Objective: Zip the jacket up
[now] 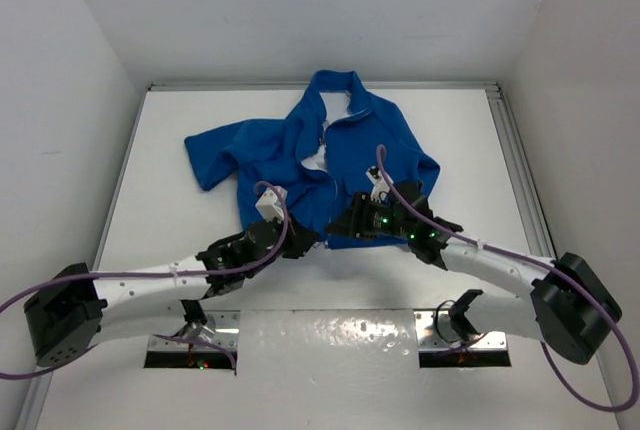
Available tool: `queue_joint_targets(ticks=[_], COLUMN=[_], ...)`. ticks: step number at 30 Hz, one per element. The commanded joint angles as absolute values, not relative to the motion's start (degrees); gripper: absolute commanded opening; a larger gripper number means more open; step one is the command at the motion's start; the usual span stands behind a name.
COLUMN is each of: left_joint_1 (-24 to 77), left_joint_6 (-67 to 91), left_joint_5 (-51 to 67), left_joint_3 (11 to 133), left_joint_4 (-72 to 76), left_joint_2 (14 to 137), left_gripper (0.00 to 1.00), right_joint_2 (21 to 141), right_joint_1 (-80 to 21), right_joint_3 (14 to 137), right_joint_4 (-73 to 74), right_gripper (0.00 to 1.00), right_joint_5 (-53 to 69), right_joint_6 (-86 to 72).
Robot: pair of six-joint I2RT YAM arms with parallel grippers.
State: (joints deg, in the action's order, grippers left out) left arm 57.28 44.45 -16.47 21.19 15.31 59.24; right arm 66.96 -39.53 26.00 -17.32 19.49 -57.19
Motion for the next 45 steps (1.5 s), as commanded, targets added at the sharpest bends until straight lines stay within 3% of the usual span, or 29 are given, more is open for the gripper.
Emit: queue_joint_targets(ticks=[1, 10, 13, 16, 19, 28, 31, 35, 40, 45], left_joint_1=[57.13, 57.13, 57.13, 57.13, 57.13, 57.13, 57.13, 57.13, 57.13, 57.04], left_joint_6=[45.88, 47.11, 46.58, 47.46, 47.11, 48.6, 47.81, 48.08, 48.25, 47.99], left_joint_5=[-14.16, -11.6, -10.72, -10.63, -9.93, -10.2, -8.79, -7.91, -7.21, -6.85], left_joint_3=[20.04, 14.77, 14.85, 13.01, 13.18, 9.58, 10.37, 9.93, 9.05, 9.23], left_joint_4=[20.48, 27.24, 27.6, 30.14, 29.97, 34.54, 34.54, 35.86, 37.53, 37.44], left_joint_2=[56.78, 53.7, 53.0, 52.21, 51.42, 49.31, 49.92, 50.36, 49.83, 49.83], left_gripper=[0.0, 0.0, 0.0, 0.0, 0.0, 0.0, 0.0, 0.0, 0.0, 0.0], right_joint_2=[69.34, 73.48, 73.48, 73.13, 72.33, 72.95, 73.73, 75.14, 76.64, 76.47], right_joint_1=[-39.9, -40.6, -41.04, -41.13, -41.13, -41.22, -41.48, -41.84, -41.92, -41.92], right_joint_3=[27.34, 28.3, 27.95, 27.6, 26.19, 25.67, 25.57, 25.23, 24.79, 24.17], right_joint_4=[-24.76, -28.21, -28.3, -26.81, -26.02, -28.03, -31.9, -35.76, -39.11, -40.86], right_gripper=[0.47, 0.39, 0.29, 0.3, 0.4, 0.41, 0.28, 0.21, 0.2, 0.07], right_joint_5=[22.06, 22.68, 21.8, 20.84, 18.55, 19.42, 20.82, 22.24, 23.47, 23.47], right_joint_6=[-61.25, -64.07, -64.25, -63.98, -64.07, -65.12, -65.92, -67.76, -69.25, -69.78])
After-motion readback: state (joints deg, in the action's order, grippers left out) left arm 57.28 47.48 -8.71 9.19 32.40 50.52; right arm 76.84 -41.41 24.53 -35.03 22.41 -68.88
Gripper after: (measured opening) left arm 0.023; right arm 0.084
